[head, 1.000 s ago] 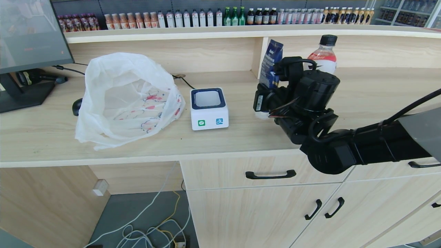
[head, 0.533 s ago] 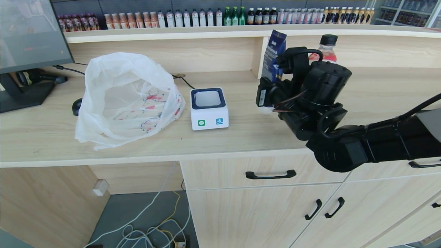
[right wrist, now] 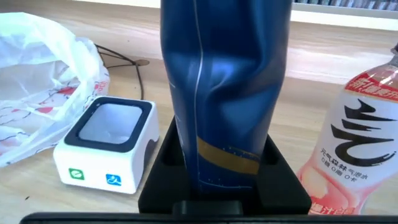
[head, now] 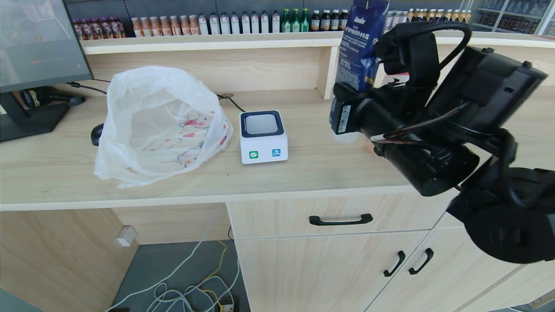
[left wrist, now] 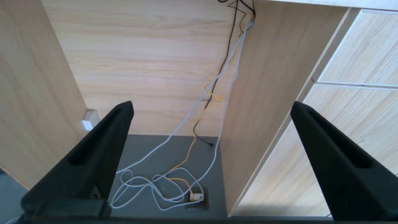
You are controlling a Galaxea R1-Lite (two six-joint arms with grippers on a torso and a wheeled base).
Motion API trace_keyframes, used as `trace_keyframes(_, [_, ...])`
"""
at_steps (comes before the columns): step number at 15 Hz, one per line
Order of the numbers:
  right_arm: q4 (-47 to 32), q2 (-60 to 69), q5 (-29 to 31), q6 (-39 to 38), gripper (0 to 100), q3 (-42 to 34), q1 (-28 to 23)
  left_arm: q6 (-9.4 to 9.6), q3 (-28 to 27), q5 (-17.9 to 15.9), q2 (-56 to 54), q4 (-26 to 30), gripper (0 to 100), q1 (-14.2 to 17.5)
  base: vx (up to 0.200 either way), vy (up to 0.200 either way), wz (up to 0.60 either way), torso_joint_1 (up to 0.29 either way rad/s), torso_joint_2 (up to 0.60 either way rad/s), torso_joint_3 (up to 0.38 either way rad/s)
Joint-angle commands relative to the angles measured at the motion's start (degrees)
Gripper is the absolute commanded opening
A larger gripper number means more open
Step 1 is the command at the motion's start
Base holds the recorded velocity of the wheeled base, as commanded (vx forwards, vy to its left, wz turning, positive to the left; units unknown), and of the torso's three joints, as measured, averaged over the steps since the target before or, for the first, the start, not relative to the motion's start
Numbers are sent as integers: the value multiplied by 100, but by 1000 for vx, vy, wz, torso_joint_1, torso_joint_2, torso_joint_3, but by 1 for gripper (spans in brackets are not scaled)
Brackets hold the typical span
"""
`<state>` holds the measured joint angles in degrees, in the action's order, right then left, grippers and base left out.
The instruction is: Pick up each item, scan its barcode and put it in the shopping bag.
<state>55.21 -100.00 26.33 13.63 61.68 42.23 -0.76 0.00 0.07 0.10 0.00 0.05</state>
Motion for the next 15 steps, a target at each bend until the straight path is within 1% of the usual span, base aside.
trace_keyframes(1, [16,842,83,78,0,-666,453,-4,0,1,-1,0,100,4,0,0,0,0,0,0])
trace_keyframes(2, [16,947,83,105,0,-798,506,-4,0,1,-1,0,100,4,0,0,0,0,0,0])
trace_keyframes(3, [16,1220,100,175,0,-1124,585,-4,0,1,-1,0,100,4,0,0,0,0,0,0])
trace_keyframes(5, [16,1448,83,149,0,-1405,602,-4,0,1,-1,0,100,4,0,0,0,0,0,0])
trace_keyframes(9, [245,1589,21,-80,0,-1721,602,-4,0,1,-1,0,100,4,0,0,0,0,0,0])
trace_keyframes(11, [253,1589,-172,-326,0,-1783,594,-4,0,1,-1,0,100,4,0,0,0,0,0,0])
trace_keyframes(13, [253,1580,-295,-827,0,-1800,576,-4,0,1,-1,0,100,4,0,0,0,0,0,0])
trace_keyframes(14, [253,1589,-322,-915,0,-1809,576,-4,0,1,-1,0,100,4,0,0,0,0,0,0])
trace_keyframes(15, [253,1580,-524,-1196,0,-1897,576,-4,0,1,-1,0,100,-5,0,0,0,0,0,0])
